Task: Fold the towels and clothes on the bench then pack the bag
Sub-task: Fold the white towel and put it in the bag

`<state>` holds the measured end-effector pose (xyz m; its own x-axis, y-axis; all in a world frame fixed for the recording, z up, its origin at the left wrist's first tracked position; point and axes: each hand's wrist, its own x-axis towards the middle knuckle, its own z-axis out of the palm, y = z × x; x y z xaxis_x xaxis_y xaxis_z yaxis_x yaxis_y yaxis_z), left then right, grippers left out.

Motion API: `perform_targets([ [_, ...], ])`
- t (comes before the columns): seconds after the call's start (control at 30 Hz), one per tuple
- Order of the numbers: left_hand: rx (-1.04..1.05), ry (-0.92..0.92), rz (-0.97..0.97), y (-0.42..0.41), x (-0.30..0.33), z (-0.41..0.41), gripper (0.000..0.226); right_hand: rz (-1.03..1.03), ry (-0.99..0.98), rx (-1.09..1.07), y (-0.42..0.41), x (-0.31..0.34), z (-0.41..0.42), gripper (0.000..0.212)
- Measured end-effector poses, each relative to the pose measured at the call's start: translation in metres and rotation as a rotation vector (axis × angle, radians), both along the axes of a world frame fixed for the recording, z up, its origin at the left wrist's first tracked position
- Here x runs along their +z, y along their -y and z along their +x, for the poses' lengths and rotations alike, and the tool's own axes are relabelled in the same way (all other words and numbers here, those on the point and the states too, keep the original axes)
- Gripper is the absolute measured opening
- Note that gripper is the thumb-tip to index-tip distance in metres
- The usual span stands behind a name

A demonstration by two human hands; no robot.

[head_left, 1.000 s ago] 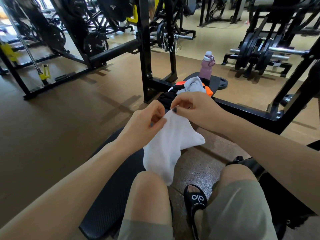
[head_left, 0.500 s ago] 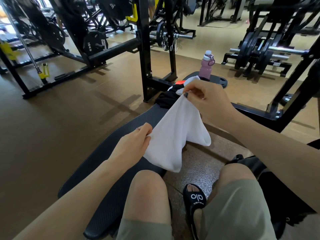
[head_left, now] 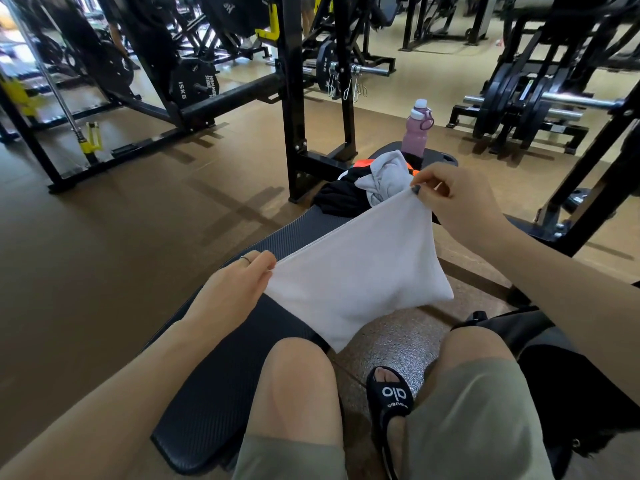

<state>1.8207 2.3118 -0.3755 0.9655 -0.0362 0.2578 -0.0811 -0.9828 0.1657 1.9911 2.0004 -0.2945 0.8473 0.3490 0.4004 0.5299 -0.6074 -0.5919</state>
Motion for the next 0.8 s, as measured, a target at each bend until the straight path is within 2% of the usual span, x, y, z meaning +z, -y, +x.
perform_targets([
  [0.13,-0.051,0.095,-0.081,-0.012,0.024,0.004,0.007,0.026,-0.105,-0.062,-0.001,-0.002,0.006,0.014],
  [0.27,-0.091,0.101,-0.012,-0.02,0.041,0.0,0.004,0.117,-0.235,-0.045,-0.003,0.001,0.008,0.013],
  [0.5,-0.065,0.089,0.054,-0.02,0.066,-0.025,0.008,-0.02,-0.229,0.025,-0.002,0.006,0.0,0.025],
  [0.8,-0.012,0.108,0.071,-0.006,0.091,-0.059,0.009,0.014,-0.183,0.111,0.004,-0.002,-0.016,0.022],
])
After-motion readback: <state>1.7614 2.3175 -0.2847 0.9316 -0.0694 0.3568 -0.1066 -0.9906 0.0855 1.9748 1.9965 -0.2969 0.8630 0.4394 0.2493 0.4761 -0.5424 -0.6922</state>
